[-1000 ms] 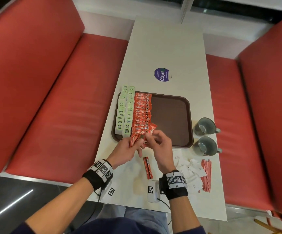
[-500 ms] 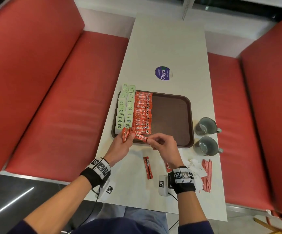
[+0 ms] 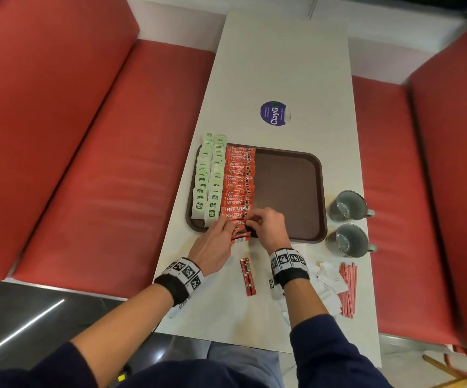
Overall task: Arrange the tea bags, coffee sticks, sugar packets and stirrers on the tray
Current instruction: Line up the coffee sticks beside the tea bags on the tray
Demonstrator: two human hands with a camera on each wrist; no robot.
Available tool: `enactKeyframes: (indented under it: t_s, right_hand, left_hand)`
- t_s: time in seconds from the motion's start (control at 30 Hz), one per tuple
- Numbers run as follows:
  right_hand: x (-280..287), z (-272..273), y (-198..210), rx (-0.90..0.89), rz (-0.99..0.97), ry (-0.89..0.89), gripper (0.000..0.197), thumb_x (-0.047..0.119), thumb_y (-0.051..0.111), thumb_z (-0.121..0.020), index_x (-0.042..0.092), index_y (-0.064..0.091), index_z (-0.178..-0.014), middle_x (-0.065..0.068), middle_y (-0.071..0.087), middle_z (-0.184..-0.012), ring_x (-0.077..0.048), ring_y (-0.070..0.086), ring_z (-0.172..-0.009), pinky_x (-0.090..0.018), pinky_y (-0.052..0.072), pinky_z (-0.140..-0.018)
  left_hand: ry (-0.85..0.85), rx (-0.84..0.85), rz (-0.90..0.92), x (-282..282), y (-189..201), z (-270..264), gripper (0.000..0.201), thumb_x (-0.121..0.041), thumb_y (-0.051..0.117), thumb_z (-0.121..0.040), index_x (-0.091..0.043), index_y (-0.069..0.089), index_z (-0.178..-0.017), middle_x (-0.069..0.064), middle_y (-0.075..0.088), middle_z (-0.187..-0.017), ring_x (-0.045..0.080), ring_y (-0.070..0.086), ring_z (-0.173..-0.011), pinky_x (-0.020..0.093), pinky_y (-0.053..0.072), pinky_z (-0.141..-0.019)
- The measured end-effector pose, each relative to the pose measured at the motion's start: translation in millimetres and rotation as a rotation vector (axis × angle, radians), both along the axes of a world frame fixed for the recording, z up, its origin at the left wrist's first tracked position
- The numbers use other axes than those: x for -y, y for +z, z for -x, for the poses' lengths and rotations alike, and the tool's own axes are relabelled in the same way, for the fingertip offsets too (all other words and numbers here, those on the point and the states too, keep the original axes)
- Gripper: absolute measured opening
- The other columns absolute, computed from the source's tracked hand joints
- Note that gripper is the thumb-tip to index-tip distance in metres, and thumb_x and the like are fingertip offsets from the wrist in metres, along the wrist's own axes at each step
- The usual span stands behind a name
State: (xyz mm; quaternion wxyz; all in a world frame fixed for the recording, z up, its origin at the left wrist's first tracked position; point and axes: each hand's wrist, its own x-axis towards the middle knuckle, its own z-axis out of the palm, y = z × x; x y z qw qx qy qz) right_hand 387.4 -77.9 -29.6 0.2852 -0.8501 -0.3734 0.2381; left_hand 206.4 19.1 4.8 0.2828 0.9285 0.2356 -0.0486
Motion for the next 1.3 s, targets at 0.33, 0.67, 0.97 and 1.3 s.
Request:
enactKeyframes:
  t_s: [0.33, 0.67, 0.97, 1.3]
  right_hand:
    - [-20, 4, -12, 0.026, -0.039, -0.101, 0.013, 0.009, 0.08, -0.096, 0.02, 0.077, -0.101, -0.003, 0.066, -0.102, -0.019, 0.069, -0.088, -0.039, 0.062, -0.088]
    - [-21, 18, -6, -0.01, -0.047, -0.193, 0.03, -0.002, 0.08, -0.093, 0.014, 0.062, -0.109, -0.003, 0.057, -0.114, -0.016, 0.064, -0.088, -0.039, 0.063, -0.091]
    - [-24, 20, -8, -0.002, -0.05, -0.228, 0.031, 0.004, 0.084, -0.091, 0.017, 0.061, -0.107, -0.003, 0.059, -0.114, -0.02, 0.067, -0.092, -0.044, 0.062, -0.093]
    - [2, 32, 46, -0.224, -0.305, -0.275, 0.006, 0.025, 0.069, -0.107, 0.028, 0.072, -0.111, 0.01, 0.076, -0.107, -0.008, 0.074, -0.094, -0.041, 0.065, -0.088]
  left_hand:
    - [-0.021, -0.122, -0.156, -8, 0, -20, 0.043, -0.007, 0.059, -0.101, -0.01, 0.051, -0.143, 0.008, 0.04, -0.147, 0.031, 0.054, -0.123, 0.044, 0.059, -0.084]
    - [-0.022, -0.149, -0.178, -13, 0, -22, 0.044, -0.007, 0.059, -0.102, -0.008, 0.048, -0.145, 0.01, 0.039, -0.15, 0.031, 0.052, -0.127, 0.045, 0.059, -0.084]
    - [0.013, -0.112, -0.152, -18, -7, -19, 0.042, -0.007, 0.058, -0.102, -0.009, 0.05, -0.144, 0.009, 0.041, -0.149, 0.032, 0.053, -0.126, 0.047, 0.059, -0.083]
    - [0.318, 0.115, 0.613, -19, 16, -13, 0.022, -0.03, 0.054, -0.113, -0.014, 0.068, -0.107, -0.007, 0.067, -0.079, 0.012, 0.062, -0.068, 0.032, 0.048, -0.07]
